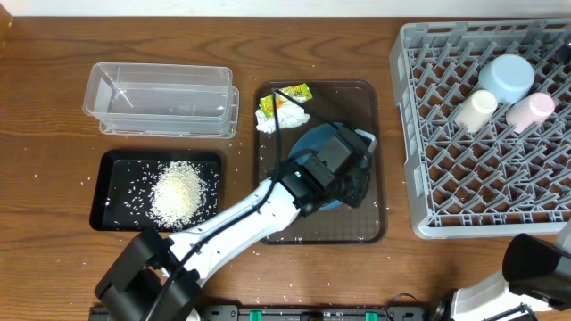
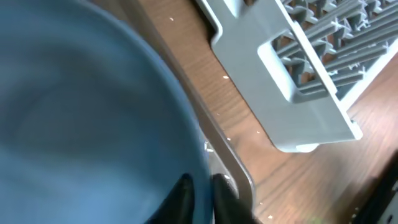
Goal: Sort waste into correct bins and load items into the dishwasher rack
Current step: 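Carry the blue bowl right and set it on the brown tray, then move the left gripper to the white tissue and grasp it, then lift the tissue and drop it into the clear plastic bin, then return the left gripper to the brown tray and grasp the yellow snack wrapper, then carry the yellow wrapper to the clear bin and release it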
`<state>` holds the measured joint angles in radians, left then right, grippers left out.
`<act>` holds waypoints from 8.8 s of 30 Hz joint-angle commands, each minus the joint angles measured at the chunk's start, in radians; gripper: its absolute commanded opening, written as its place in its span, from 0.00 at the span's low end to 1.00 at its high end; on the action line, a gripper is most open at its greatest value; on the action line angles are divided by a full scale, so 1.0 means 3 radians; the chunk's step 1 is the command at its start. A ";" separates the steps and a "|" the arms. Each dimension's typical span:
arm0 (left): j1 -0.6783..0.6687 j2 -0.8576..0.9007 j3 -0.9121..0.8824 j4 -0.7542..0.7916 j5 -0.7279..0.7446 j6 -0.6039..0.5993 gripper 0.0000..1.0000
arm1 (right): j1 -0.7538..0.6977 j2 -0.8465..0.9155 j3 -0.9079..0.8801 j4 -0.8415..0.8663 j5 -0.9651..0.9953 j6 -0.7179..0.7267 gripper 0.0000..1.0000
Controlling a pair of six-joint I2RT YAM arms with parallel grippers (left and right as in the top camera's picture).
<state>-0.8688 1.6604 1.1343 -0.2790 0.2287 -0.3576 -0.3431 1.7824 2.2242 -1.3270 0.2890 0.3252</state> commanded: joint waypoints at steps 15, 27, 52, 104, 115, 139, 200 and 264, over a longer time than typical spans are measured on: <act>0.0170 -0.0047 0.0078 0.0060 -0.0097 0.0080 0.58 | -0.0011 0.0018 0.0003 -0.0004 0.0058 -0.0039 0.99; 0.1067 0.0524 0.2158 -0.2499 -0.0125 0.1031 0.76 | -0.0011 0.0018 0.0003 -0.0004 0.0058 -0.0039 0.99; 0.1331 0.1783 0.2384 -0.1666 -0.1225 0.0905 0.77 | -0.0011 0.0018 0.0003 -0.0004 0.0058 -0.0039 0.99; 0.1442 0.1499 0.2174 -0.1907 -0.0622 0.0713 0.56 | -0.0011 0.0018 0.0003 -0.0004 0.0058 -0.0039 0.99; 0.1436 0.1986 0.2174 -0.1858 -0.0547 0.0713 0.49 | -0.0011 0.0018 0.0003 -0.0004 0.0058 -0.0039 0.99; 0.1537 0.0462 0.2176 -0.1985 -0.0669 0.0651 0.06 | -0.0011 0.0018 0.0003 -0.0004 0.0058 -0.0039 0.99; 0.1451 0.1935 0.2166 -0.1155 -0.0801 0.1690 0.49 | -0.0011 0.0018 0.0003 -0.0004 0.0058 -0.0039 0.99; 0.2394 0.0905 0.2166 -0.1481 -0.0804 -0.0498 0.06 | -0.0011 0.0018 0.0003 -0.0004 0.0058 -0.0039 0.99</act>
<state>-0.2176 1.9209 1.7805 -0.6983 -0.0040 -0.2913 -0.3431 1.7824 2.2242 -1.3270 0.2890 0.3252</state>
